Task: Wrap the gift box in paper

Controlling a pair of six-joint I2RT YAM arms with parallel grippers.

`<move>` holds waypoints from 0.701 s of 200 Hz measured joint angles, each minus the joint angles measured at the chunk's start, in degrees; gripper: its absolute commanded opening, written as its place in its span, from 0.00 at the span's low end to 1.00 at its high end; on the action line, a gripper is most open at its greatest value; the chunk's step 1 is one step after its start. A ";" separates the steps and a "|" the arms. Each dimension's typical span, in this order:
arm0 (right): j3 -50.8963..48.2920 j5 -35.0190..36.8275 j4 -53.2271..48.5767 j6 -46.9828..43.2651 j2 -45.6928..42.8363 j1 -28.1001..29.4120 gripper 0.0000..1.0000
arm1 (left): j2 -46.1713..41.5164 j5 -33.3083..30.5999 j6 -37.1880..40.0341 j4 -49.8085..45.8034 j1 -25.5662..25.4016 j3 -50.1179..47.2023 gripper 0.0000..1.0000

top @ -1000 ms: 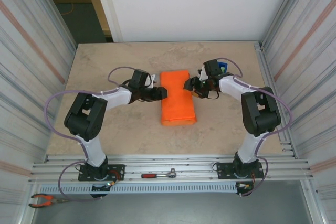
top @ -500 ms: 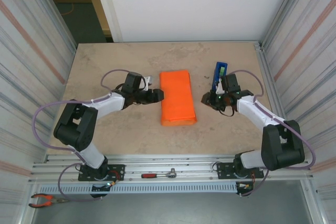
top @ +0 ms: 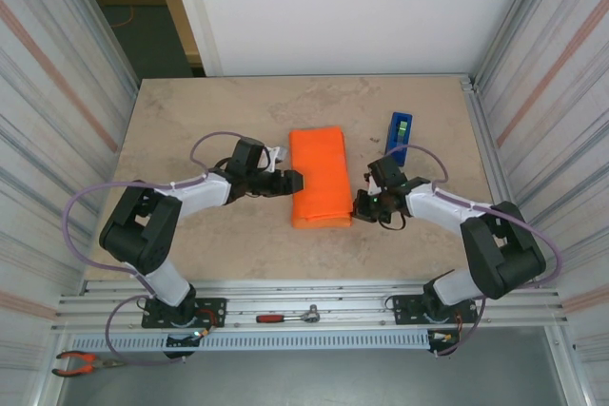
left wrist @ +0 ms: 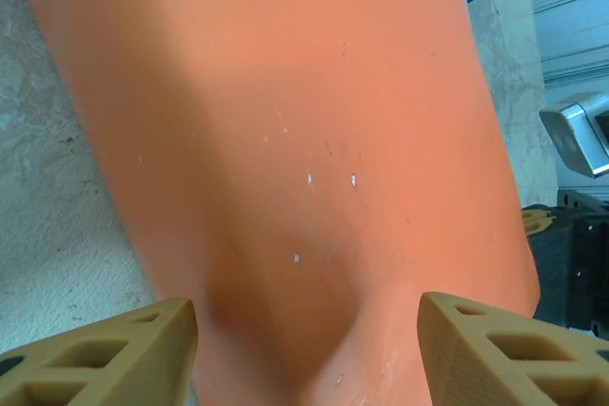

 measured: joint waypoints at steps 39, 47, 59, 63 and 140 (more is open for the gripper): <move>-1.84 -2.64 2.16 1.81 -0.94 -0.70 0.00 | 0.57 0.09 -0.02 0.85 -0.11 -0.35 0.63; -2.34 -3.74 2.21 1.95 -1.64 -1.53 0.00 | 0.61 0.28 -0.04 1.07 -0.11 -0.37 0.63; -2.84 -4.94 1.95 1.95 -2.80 -3.13 0.00 | 0.63 0.44 -0.04 1.36 -0.09 -0.42 0.63; -2.95 -5.09 1.70 1.92 -3.30 -3.76 0.00 | 0.61 0.44 -0.04 1.42 -0.09 -0.42 0.63; -2.19 -6.95 -3.56 0.35 -14.84 -11.34 0.70 | -7.17 -2.03 0.94 -1.07 -0.48 -1.36 0.66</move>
